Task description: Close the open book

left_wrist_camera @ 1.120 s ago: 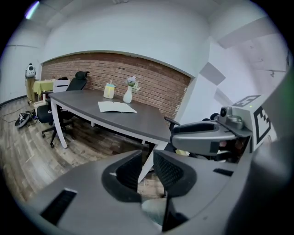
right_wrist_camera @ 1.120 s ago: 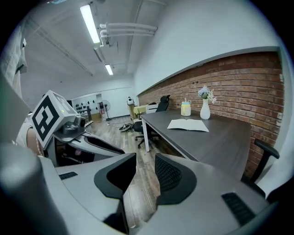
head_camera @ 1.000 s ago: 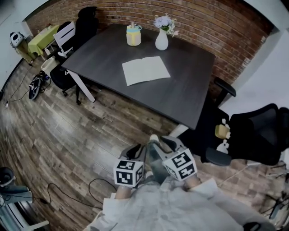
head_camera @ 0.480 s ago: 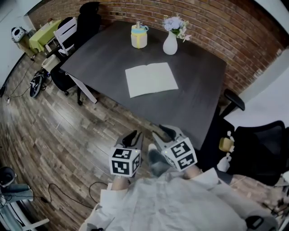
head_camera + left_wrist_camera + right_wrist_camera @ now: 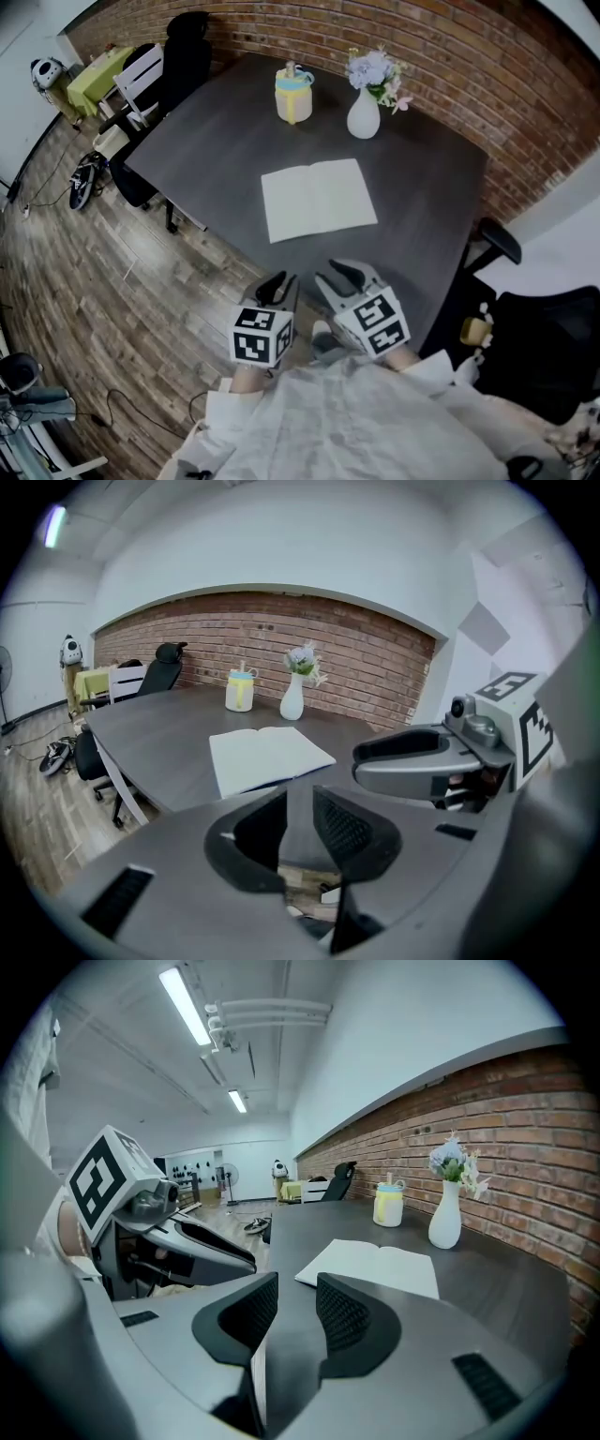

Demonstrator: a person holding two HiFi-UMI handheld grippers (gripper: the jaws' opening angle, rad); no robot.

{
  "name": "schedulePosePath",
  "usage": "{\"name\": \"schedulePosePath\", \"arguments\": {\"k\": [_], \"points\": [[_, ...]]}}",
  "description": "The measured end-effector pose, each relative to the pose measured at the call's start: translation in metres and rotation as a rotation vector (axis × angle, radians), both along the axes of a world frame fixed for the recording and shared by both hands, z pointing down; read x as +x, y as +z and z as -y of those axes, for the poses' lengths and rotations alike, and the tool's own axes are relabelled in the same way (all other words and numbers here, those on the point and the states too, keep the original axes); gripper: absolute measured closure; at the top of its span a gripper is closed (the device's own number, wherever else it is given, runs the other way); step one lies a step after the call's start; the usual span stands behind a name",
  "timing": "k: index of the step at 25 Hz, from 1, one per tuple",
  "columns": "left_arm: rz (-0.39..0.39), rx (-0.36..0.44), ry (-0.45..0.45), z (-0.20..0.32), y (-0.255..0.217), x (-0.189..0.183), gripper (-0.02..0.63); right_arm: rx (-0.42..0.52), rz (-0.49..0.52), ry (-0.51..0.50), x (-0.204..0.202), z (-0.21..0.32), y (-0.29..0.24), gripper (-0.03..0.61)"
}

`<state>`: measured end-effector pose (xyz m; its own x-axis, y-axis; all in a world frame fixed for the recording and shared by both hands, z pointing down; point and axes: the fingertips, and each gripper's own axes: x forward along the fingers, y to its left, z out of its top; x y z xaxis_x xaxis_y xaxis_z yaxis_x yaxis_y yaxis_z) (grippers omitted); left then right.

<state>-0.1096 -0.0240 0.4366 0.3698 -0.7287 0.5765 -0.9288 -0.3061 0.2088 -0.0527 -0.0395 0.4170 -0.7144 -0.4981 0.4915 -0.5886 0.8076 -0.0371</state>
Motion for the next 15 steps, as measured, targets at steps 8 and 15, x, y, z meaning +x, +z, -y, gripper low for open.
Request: {"name": "schedulePosePath", "arguments": {"k": [8, 15], "points": [[0.009, -0.038, 0.034, 0.041, 0.010, 0.020, 0.546, -0.025, -0.001, 0.004, 0.017, 0.035, 0.006, 0.472], [-0.011, -0.067, 0.039, 0.047, 0.020, 0.021, 0.546, -0.054, -0.024, 0.003, 0.023, 0.034, 0.014, 0.472]]}}
